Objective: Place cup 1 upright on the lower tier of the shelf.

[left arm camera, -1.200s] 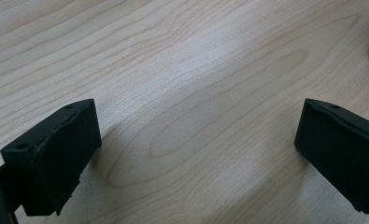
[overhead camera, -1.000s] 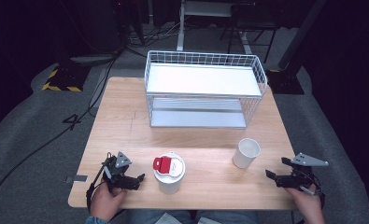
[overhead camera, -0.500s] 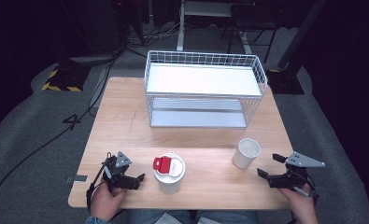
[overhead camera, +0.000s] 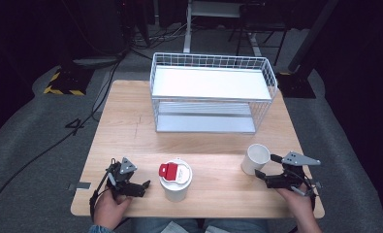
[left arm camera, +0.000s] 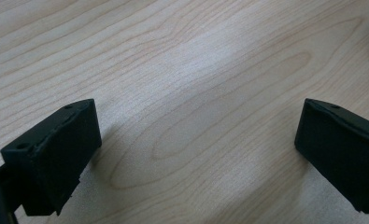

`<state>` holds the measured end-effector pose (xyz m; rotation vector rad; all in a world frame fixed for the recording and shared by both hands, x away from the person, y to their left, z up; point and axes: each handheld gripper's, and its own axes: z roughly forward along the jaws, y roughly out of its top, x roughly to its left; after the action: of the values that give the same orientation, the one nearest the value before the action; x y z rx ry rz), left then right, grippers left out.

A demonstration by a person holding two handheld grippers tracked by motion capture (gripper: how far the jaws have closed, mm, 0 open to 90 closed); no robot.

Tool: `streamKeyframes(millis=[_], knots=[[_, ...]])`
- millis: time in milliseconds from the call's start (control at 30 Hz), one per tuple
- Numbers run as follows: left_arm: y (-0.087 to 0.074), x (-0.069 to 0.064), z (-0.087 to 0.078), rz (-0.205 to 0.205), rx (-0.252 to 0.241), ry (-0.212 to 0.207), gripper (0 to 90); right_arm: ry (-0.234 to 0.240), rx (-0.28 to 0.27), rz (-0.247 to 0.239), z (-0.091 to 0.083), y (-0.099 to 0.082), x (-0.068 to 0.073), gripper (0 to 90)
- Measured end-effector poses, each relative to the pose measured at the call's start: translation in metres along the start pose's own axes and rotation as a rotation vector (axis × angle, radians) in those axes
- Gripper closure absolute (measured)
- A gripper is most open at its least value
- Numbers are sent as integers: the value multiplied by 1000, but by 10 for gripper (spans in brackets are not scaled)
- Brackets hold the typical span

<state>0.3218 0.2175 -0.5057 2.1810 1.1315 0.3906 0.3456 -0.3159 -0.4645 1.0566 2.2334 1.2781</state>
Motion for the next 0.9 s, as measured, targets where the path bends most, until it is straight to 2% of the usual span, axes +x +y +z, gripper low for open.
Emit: streamKeyframes(millis=[367, 600, 667, 900], knots=[[0, 0, 0, 0, 0, 0, 10, 0, 51, -32, 29, 0, 3, 87], [0, 0, 0, 0, 0, 0, 10, -1, 46, -33, 35, 2, 1, 140], [0, 0, 0, 0, 0, 0, 10, 1, 57, -46, 37, 3, 1, 162], [0, 0, 0, 0, 0, 0, 10, -2, 59, -56, 36, 2, 2, 218]])
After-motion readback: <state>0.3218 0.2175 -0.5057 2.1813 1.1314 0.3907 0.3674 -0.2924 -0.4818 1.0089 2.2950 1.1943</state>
